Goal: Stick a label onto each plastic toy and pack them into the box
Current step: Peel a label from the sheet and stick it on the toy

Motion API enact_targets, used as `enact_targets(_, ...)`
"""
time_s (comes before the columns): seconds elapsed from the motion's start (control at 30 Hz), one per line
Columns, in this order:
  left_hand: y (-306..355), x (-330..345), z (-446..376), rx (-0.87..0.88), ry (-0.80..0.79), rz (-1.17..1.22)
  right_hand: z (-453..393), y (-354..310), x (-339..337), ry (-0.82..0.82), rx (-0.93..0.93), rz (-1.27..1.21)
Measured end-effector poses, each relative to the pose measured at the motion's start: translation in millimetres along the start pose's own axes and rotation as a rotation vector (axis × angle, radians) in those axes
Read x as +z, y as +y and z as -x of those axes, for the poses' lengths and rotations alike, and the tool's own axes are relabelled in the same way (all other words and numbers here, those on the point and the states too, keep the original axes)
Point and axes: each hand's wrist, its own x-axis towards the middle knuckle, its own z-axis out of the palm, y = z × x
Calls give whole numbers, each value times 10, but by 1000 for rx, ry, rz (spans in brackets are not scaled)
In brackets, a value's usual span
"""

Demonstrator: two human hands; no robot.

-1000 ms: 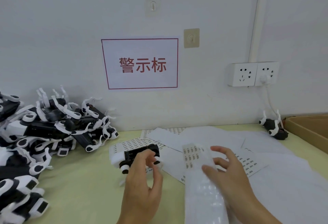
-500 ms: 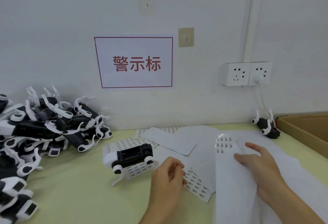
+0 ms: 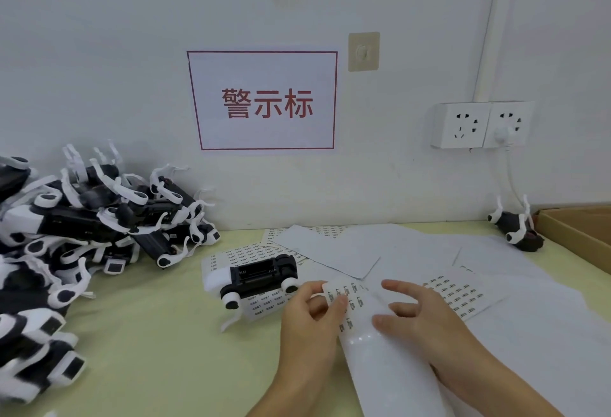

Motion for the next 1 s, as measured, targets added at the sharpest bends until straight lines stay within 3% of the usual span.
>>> enact_targets(0.23,-40,0,-21,58,-78,-33,28,-32,8,-206,90,-149)
enact_targets(0.43,-46,18,-13,92,-111,-38,32,-1,36,-90,5,-146)
enact_targets(0.8,-97,11,-52,120,-13,-16,60,-24,62,-136,44,-167)
enact_targets(1.0,-111,35,-53,141,-7,-14,73,5,92,35,-50,-8)
